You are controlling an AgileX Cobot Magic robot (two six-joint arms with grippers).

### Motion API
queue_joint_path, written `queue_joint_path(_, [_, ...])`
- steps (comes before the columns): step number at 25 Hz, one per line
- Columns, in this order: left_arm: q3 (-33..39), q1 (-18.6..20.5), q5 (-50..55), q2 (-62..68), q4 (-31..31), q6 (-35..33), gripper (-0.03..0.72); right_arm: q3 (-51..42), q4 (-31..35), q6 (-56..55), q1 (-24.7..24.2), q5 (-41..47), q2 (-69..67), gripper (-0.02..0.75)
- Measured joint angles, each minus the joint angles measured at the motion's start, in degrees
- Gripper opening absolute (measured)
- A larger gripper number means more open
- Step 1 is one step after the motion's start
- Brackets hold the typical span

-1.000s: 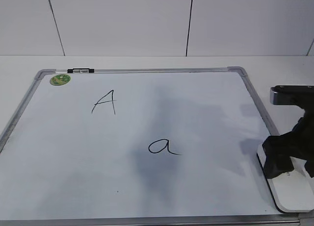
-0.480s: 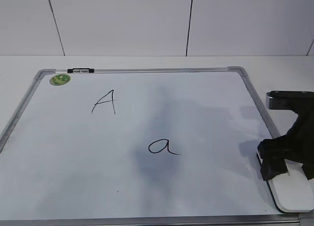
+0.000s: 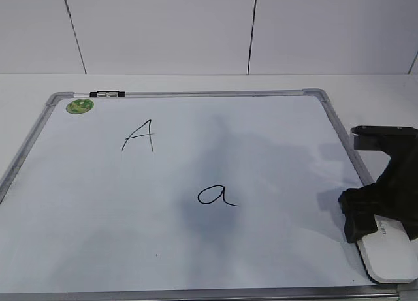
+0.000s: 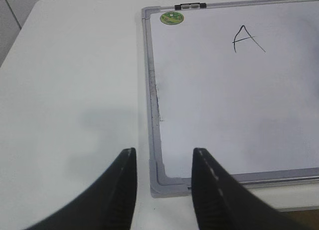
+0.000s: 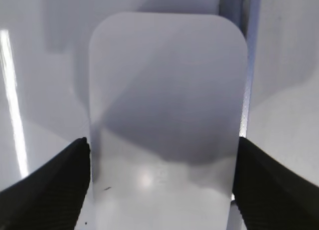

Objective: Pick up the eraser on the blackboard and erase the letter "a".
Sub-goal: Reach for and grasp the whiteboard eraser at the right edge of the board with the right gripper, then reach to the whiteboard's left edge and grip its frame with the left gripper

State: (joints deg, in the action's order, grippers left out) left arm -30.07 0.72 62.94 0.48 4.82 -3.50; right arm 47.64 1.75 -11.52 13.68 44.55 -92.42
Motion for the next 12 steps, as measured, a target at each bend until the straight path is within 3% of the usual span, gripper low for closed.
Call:
queue_joint_path(5, [0.00, 0.00, 0.00, 0.00, 0.00, 0.00, 0.263, 0.00, 0.00, -0.12, 0.00, -0.03, -0.12, 0.653])
queue_joint_path(12, [0.00, 0.00, 0.00, 0.00, 0.00, 0.00, 0.263, 0.00, -0.35, -0.22, 0.00, -0.12, -0.12, 0.547])
